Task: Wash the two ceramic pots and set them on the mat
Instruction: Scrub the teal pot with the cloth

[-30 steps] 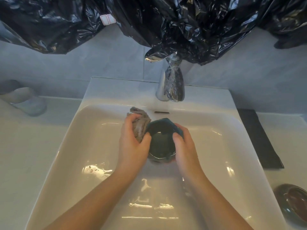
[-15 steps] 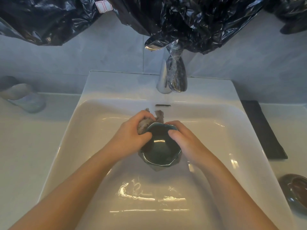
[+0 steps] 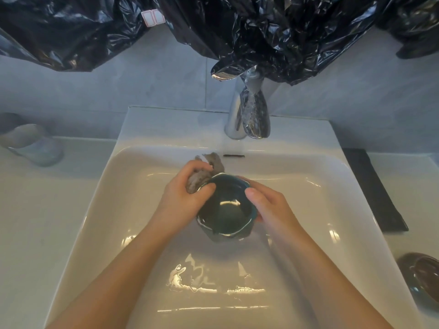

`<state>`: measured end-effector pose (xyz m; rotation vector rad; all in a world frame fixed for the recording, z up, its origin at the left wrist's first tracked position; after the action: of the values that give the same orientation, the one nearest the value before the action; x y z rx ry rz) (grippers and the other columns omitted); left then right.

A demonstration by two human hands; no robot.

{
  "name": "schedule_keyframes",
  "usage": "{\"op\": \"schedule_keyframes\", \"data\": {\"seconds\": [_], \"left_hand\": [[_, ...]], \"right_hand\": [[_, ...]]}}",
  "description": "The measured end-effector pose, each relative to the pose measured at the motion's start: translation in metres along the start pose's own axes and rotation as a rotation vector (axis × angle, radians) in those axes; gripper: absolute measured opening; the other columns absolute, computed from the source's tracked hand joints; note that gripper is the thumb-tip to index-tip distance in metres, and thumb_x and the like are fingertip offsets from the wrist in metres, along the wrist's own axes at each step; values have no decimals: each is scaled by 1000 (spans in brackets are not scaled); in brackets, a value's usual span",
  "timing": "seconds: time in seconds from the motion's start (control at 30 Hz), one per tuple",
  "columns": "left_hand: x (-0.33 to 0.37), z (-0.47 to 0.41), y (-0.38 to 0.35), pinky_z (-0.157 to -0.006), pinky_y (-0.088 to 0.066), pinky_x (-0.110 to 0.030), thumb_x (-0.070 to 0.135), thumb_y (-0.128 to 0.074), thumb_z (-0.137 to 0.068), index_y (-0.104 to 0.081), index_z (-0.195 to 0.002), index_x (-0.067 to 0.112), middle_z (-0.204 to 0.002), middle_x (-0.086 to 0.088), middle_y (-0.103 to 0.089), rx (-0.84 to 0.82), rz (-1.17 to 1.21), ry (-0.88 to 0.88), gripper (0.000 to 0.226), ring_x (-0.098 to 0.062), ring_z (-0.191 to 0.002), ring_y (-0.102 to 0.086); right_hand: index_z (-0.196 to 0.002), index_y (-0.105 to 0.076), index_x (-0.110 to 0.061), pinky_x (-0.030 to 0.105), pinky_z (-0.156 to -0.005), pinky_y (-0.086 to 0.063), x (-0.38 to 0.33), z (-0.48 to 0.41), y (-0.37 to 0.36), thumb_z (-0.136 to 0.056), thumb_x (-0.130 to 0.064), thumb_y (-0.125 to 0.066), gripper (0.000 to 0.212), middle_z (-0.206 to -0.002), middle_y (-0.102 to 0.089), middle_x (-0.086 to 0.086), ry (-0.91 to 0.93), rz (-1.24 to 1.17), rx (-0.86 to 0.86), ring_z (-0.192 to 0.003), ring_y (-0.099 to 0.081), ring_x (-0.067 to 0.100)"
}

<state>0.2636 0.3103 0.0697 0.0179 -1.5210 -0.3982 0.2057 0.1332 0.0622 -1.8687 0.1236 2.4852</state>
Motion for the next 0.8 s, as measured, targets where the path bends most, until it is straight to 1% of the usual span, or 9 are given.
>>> {"op": "schedule_keyframes", "data": {"seconds": [0.1,0.17,0.3,0.37,0.47,0.53,0.6,0.7,0.8], "left_hand": [[-2,-2,5,-79,-54,-28,21,-67,-75,-63,-91,37,-94,14,-67,-185,68,66,23,-7,-90,-63],[-5,-3,5,-79,-54,-35,22,-65,-69,-64,-86,38,-96,6,-67,-190,114,123,23,-18,-92,-63],[-7,-7,-3,-77,-56,-43,16,-67,-72,-64,-83,32,-88,6,-66,139,206,184,20,-22,-87,-62],[-8,-7,-4,-82,-56,-49,11,-66,-78,-63,-88,31,-82,17,-66,238,233,190,22,-15,-86,-63],[-9,-3,-4,-85,-55,-49,10,-66,-83,-60,-94,32,-81,29,-64,161,216,154,25,3,-78,-62],[-8,-3,-3,-85,-56,-46,21,-71,-76,-61,-94,35,-85,28,-65,68,188,144,25,-2,-86,-63],[-5,-4,-1,-81,-57,-40,24,-72,-71,-62,-92,35,-95,17,-66,-8,177,163,25,-15,-92,-64],[-2,-5,-1,-73,-55,-35,2,-68,-82,-63,-91,28,-96,0,-66,-89,253,240,27,-23,-86,-63],[-4,-5,-3,-73,-51,-36,-4,-63,-82,-63,-88,25,-97,-10,-66,-5,318,294,30,-27,-86,-61]], "right_hand": [[-104,-75,-33,17,-71,-53,-5,2,0,-101,-19,-47,31,-99,-77,-9,-25,64,-108,-94,-71,6],[-106,-73,-32,14,-67,-52,-4,-1,1,-101,-22,-47,28,-98,-76,-11,-39,73,-122,-91,-71,3],[-130,-55,-34,21,-67,-56,3,-3,-2,-95,-35,-52,36,-110,-73,-6,-40,-28,-106,-93,-73,11],[-133,-49,-39,23,-65,-58,2,-3,-7,-99,-28,-52,35,-111,-72,0,-39,-66,-82,-88,-75,15],[-133,-54,-34,24,-70,-58,-1,-4,-6,-102,-16,-46,37,-116,-71,-2,-9,-69,-28,-98,-72,14],[-125,-63,-33,23,-73,-57,0,-5,-2,-102,-13,-42,36,-112,-73,-5,-14,-64,-54,-101,-71,13],[-114,-70,-33,22,-76,-56,-2,-3,-1,-102,-12,-40,39,-106,-75,-5,-44,-34,-114,-101,-70,13],[-112,-72,-32,29,-83,-57,-2,-3,-2,-99,-26,-42,33,-105,-75,-2,-98,28,-187,-102,-70,16],[-124,-64,-36,39,-96,-54,3,-7,-1,-88,-51,-42,45,-120,-70,-4,-132,28,-182,-112,-66,16]]}}
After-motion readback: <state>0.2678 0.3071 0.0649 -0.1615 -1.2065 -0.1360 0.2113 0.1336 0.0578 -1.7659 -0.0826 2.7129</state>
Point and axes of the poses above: each hand's wrist, its own z-axis away from the middle knuckle, its own y-axis out of the back of the hand, x = y × z, the point moved 1 cm from there along -z, towards the middle knuckle
